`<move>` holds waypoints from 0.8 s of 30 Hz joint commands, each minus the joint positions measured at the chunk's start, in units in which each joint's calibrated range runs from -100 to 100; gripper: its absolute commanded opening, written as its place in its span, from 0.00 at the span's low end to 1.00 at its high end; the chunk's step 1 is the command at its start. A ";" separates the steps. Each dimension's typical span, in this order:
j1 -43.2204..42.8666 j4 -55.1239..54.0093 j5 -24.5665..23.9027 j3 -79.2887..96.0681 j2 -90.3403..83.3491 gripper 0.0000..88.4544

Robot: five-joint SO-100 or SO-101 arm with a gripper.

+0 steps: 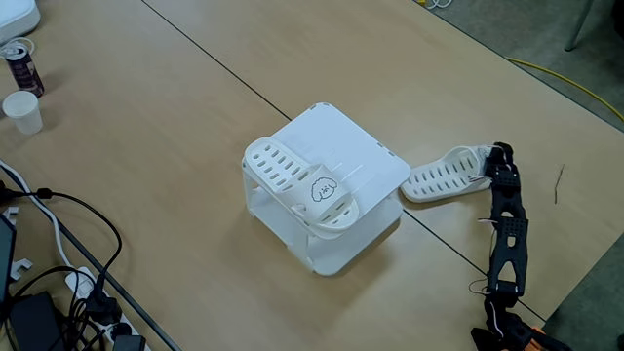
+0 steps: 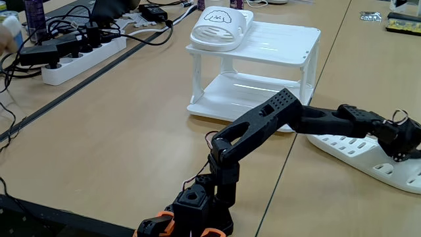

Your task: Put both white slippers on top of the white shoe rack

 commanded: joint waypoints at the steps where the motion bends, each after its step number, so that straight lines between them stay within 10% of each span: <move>1: 0.14 12.54 0.42 -5.89 -0.81 0.01; 24: -14.90 28.33 0.42 33.98 -26.55 0.01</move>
